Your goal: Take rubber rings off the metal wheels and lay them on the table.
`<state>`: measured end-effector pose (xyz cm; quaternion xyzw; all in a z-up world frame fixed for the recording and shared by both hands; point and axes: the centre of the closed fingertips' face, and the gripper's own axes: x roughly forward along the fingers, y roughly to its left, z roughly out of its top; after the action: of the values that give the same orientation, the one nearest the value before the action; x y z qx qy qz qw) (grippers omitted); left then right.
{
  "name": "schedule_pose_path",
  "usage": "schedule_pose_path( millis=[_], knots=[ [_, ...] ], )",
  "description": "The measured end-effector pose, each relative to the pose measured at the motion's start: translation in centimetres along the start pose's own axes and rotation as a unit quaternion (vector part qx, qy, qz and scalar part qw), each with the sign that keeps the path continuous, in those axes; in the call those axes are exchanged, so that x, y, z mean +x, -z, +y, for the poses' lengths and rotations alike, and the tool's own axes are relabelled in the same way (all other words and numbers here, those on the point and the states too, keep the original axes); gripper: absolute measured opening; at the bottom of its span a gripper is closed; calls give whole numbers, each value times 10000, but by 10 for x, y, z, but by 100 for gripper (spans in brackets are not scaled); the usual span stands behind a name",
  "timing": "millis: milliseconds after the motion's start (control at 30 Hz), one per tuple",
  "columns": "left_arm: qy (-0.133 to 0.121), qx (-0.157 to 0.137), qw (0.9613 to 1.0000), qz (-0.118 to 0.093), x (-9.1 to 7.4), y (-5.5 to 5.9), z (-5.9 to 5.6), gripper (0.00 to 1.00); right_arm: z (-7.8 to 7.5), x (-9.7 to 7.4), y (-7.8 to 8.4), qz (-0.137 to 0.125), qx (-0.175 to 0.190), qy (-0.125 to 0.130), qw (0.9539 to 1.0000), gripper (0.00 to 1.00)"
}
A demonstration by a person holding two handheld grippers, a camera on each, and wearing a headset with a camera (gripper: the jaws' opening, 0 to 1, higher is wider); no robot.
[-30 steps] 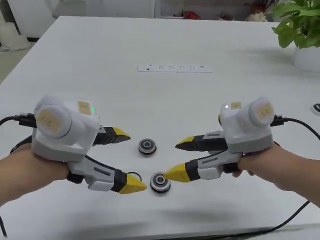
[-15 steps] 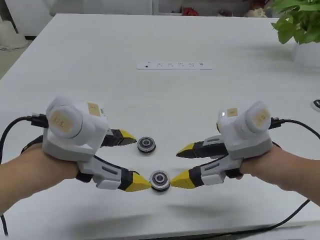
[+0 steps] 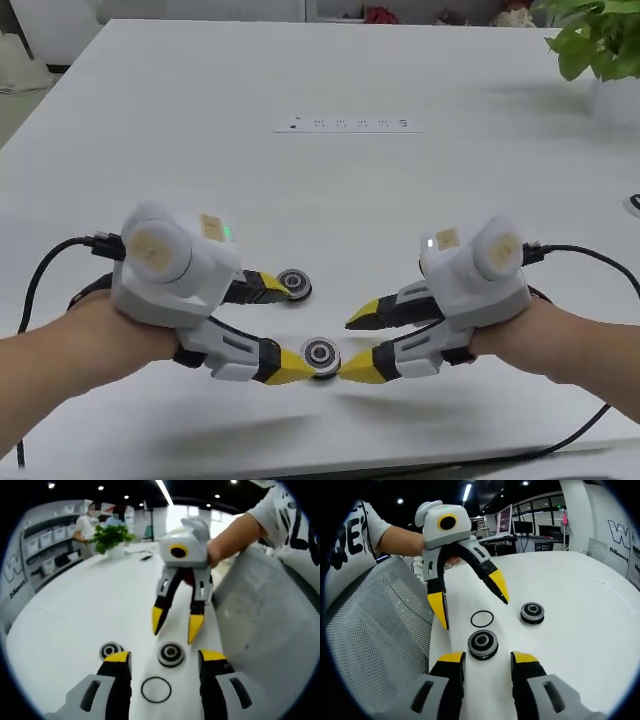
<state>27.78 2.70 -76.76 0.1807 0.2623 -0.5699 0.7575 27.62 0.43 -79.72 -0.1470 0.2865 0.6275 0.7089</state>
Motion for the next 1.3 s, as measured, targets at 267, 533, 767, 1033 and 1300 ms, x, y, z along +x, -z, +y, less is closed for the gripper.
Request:
schedule_pose_path(
  millis=[267, 533, 767, 1033, 1300],
  knots=[
    [119, 7, 9999, 78, 7, 3, -4, 44, 0, 5, 3, 66, -46, -27, 10000, 28],
    [199, 34, 9997, 113, 14, 4, -6, 32, 1, 9, 7, 128, -104, -67, 9998, 24],
    [278, 33, 9994, 219, 22, 8, -10, 27, 1, 10, 8, 99, -57, -61, 9999, 20],
    [250, -26, 9993, 286, 27, 12, -11, 20, 0, 10, 10, 64, 6, -47, 10000, 17],
    [88, 81, 9996, 268, 26, 11, -9, 14, 3, 12, 10, 64, -39, -114, 9999, 13]
  ],
)
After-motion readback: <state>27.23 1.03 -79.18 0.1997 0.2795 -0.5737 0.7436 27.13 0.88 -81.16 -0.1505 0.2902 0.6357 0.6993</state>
